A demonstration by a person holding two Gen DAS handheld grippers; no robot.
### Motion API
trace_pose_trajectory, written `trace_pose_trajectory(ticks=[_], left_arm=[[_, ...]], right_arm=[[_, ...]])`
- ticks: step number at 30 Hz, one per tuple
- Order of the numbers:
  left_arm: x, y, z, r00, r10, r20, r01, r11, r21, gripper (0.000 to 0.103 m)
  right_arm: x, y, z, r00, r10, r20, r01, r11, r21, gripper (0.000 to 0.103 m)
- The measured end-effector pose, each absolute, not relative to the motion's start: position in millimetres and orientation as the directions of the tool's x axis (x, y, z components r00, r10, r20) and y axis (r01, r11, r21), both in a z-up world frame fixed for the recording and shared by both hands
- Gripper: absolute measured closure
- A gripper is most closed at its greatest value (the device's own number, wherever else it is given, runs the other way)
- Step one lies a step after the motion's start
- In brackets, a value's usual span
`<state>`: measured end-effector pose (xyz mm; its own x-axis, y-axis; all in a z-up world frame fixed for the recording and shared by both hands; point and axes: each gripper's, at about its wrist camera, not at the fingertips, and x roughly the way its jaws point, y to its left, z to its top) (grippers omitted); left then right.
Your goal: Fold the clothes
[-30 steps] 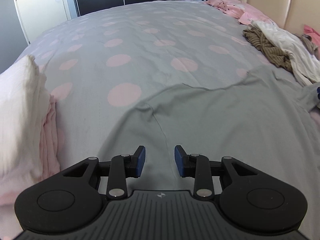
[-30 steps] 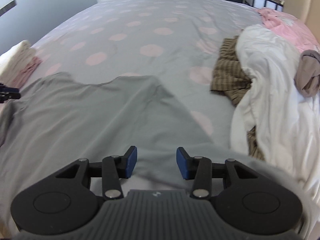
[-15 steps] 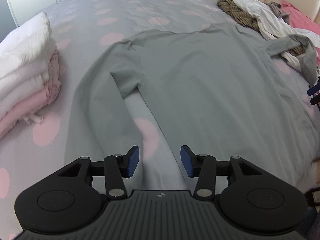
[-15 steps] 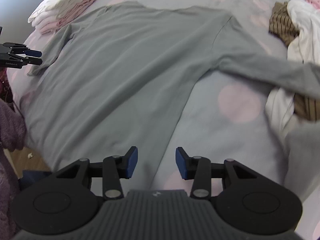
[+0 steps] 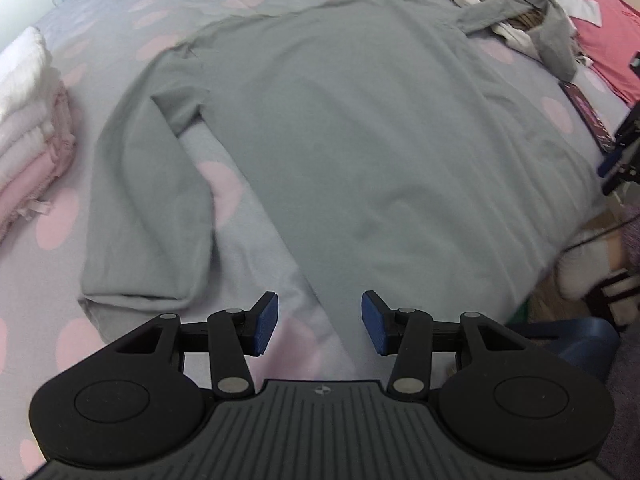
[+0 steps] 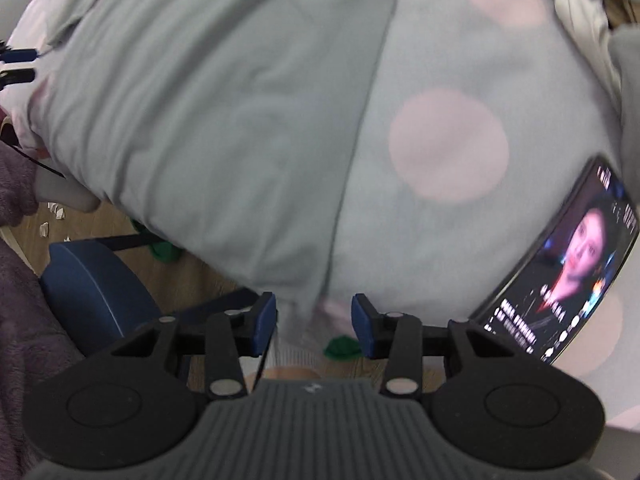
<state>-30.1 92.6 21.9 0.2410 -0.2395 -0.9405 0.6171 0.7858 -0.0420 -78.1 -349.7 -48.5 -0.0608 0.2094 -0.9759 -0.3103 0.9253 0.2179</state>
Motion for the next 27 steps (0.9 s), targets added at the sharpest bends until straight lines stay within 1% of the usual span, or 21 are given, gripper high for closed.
trace_pose_trajectory(ticks=[3, 4, 5, 7, 8, 11, 13, 15, 17, 19, 21, 23, 27], left_arm=[[-40, 91, 14, 0.165, -0.227, -0.960, 0.648, 0.759, -0.068, 0.059], [-44, 89, 10, 0.137, -0.222, -0.965, 0.662, 0.745, -0.077, 0.059], [-49, 88, 5, 0.104, -0.213, -0.971, 0.676, 0.731, -0.088, 0.059], [-59, 85, -9, 0.039, -0.180, -0.983, 0.702, 0.705, -0.102, 0.059], [-64, 83, -18, 0.015, -0.151, -0.988, 0.714, 0.694, -0.095, 0.059], [-77, 73, -43, 0.000, -0.061, -0.998, 0.758, 0.651, -0.040, 0.059], [-81, 68, -50, 0.010, -0.050, -0.999, 0.773, 0.633, -0.024, 0.057], [-79, 67, -51, 0.005, -0.052, -0.999, 0.774, 0.633, -0.029, 0.057], [-74, 70, -50, -0.007, -0.062, -0.998, 0.758, 0.650, -0.046, 0.060], [-69, 72, -50, -0.017, -0.066, -0.998, 0.746, 0.664, -0.057, 0.069], [-66, 71, -51, -0.022, -0.055, -0.998, 0.740, 0.670, -0.053, 0.073], [-64, 71, -52, -0.030, -0.049, -0.998, 0.739, 0.671, -0.055, 0.073], [-63, 68, -53, -0.040, -0.037, -0.999, 0.749, 0.661, -0.054, 0.073]], right_arm=[[-75, -348, -57, -0.088, 0.220, -0.972, -0.300, 0.924, 0.236, 0.070], [-74, -345, -58, -0.094, 0.216, -0.972, -0.305, 0.923, 0.235, 0.078], [-73, -343, -59, -0.101, 0.212, -0.972, -0.312, 0.921, 0.233, 0.088], [-71, -336, -61, -0.114, 0.198, -0.974, -0.333, 0.916, 0.225, 0.096], [-70, -332, -61, -0.118, 0.188, -0.975, -0.342, 0.914, 0.218, 0.098], [-67, -323, -63, -0.140, 0.158, -0.977, -0.380, 0.903, 0.201, 0.099], [-66, -316, -62, -0.156, 0.142, -0.978, -0.406, 0.893, 0.194, 0.099], [-68, -312, -56, -0.172, 0.138, -0.975, -0.420, 0.885, 0.199, 0.099], [-70, -311, -49, -0.181, 0.133, -0.974, -0.427, 0.882, 0.199, 0.099], [-74, -315, -42, -0.188, 0.120, -0.975, -0.421, 0.887, 0.190, 0.100], [-77, -323, -40, -0.202, 0.105, -0.974, -0.403, 0.897, 0.180, 0.100], [-81, -331, -42, -0.219, 0.080, -0.973, -0.385, 0.909, 0.161, 0.100], [-86, -337, -50, -0.225, 0.089, -0.970, -0.354, 0.920, 0.167, 0.100]])
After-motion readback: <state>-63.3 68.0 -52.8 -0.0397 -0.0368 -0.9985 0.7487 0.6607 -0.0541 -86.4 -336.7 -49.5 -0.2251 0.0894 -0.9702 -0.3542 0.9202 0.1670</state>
